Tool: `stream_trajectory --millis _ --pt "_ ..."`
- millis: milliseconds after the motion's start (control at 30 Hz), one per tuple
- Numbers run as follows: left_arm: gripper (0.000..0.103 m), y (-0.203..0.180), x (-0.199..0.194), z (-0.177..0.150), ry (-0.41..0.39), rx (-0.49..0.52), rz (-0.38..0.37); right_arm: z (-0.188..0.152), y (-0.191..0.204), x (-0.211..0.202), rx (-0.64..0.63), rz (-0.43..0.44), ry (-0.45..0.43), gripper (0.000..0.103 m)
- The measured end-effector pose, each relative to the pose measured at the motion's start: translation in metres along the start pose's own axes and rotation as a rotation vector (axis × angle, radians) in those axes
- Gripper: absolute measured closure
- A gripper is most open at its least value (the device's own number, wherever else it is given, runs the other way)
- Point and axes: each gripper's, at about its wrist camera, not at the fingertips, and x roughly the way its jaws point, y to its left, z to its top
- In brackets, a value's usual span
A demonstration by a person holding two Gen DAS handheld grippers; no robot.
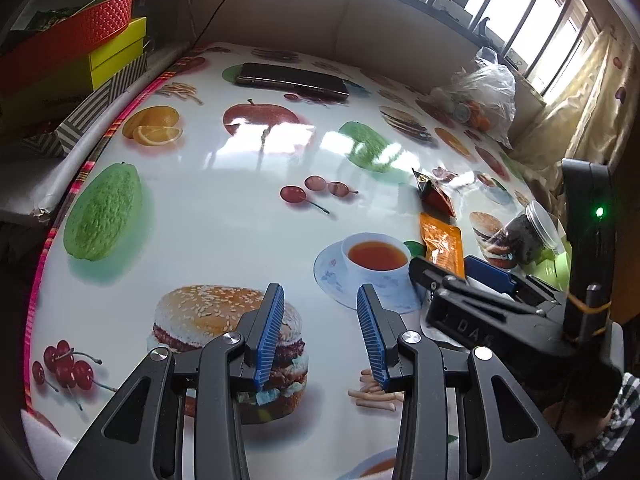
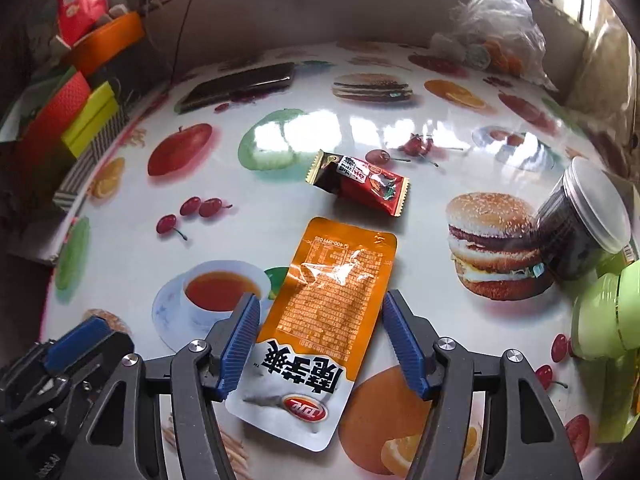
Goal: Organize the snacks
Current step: 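Grasp the second orange konjac packet with the right gripper and lift it, then grasp the red chocolate bar with the left gripper while the right gripper holds the packet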
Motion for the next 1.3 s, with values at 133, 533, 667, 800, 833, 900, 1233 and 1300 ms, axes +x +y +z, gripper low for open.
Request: stream_trajectory --millis 133,533,667,800,833,900,1233,1300 --pt "0.063 -0.001 -0.001 0.005 -0.003 0.016 0.007 -0.004 -0.007 -0.002 -0.036 0.020 -0.007 0.039" --pt "0.063 -0.030 0.018 0.024 0.021 0.091 -0.016 -0.013 -0.037 -0.017 -0.015 0.105 -0.040 0.063" --pt "0.063 -0.042 0.026 0.035 0.020 0.112 -0.029 -0.015 -0.043 -0.021 -0.030 0.103 -0.049 0.069" --pt "0.063 -0.056 0.033 0.047 0.016 0.146 -0.044 -0.019 -0.053 -0.025 -0.018 0.123 -0.049 0.070" --pt "0.063 -0.062 0.036 0.050 0.019 0.163 -0.048 -0.020 -0.055 -0.026 -0.013 0.124 -0.048 0.071" --pt "0.063 -0.071 0.043 0.056 0.027 0.185 -0.060 -0.022 -0.061 -0.029 -0.005 0.122 -0.049 0.071" --pt "0.063 -0.099 0.080 0.079 0.066 0.155 -0.122 -0.032 -0.086 -0.037 0.031 0.103 -0.047 0.071" --pt "0.063 -0.103 0.085 0.080 0.069 0.156 -0.113 -0.032 -0.089 -0.038 0.033 0.090 -0.051 0.071"
